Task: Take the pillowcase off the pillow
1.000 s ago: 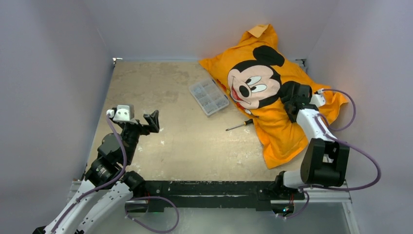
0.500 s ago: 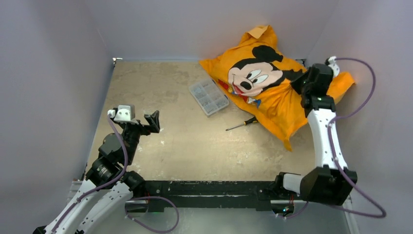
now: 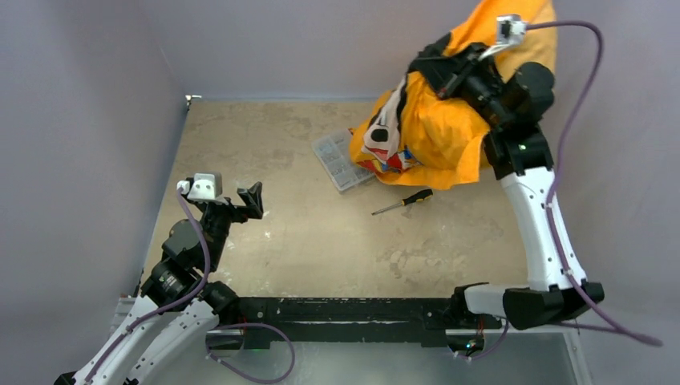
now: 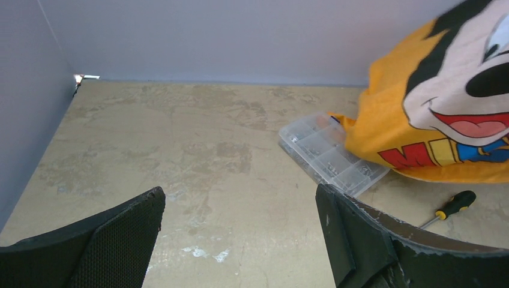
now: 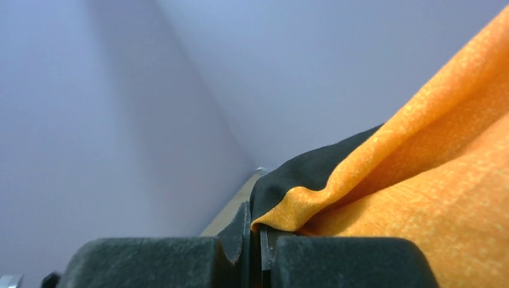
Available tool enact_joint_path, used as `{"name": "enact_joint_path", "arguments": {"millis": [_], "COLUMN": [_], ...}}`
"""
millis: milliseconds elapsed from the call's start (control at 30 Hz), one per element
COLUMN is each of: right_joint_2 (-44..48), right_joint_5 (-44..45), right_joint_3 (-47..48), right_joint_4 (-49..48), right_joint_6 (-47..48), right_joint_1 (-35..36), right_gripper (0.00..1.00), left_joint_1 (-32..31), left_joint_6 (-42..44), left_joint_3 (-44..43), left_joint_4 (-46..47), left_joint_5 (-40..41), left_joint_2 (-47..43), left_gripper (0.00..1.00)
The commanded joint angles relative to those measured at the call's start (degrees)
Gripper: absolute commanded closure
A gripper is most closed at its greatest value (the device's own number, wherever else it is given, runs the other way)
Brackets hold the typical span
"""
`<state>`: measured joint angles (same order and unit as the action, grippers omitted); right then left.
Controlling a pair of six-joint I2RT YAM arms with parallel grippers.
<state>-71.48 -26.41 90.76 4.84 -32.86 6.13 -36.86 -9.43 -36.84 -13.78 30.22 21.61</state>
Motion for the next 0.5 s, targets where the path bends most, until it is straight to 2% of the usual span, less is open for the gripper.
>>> {"name": "enact_joint_path", "arguments": {"millis": [0, 300, 367, 467], "right_joint_2": [-4.1, -18.4, -18.8, -17.8], "right_joint_5": [-0.2, -4.9, -6.5, -7.5], "right_joint_3": [8.4, 30.1, 27.4, 16.7], "right_joint_4": [-16.2, -23.1, -29.3, -39.2], "right_joint_6": [1.3, 1.5, -1.3, -6.2], "right_joint_1": [9.9, 14.0, 14.8, 15.6], "right_gripper": [1.00, 1.00, 1.00, 1.00], "left_joint_1": [-0.4, -0.4, -0.3, -0.3], "left_joint_6": [-0.3, 0.0, 0.1, 0.2], "left_joint_3": [0.0, 0.1, 0.2, 0.5], "left_joint_4": [2.3, 2.1, 2.1, 2.3], "left_joint_5": [-0.2, 1.5, 2.0, 2.7], "left_joint_2": [-0.4, -0.8, -1.1, -1.9], "left_gripper": [0.04, 0.04, 0.04, 0.04]}}
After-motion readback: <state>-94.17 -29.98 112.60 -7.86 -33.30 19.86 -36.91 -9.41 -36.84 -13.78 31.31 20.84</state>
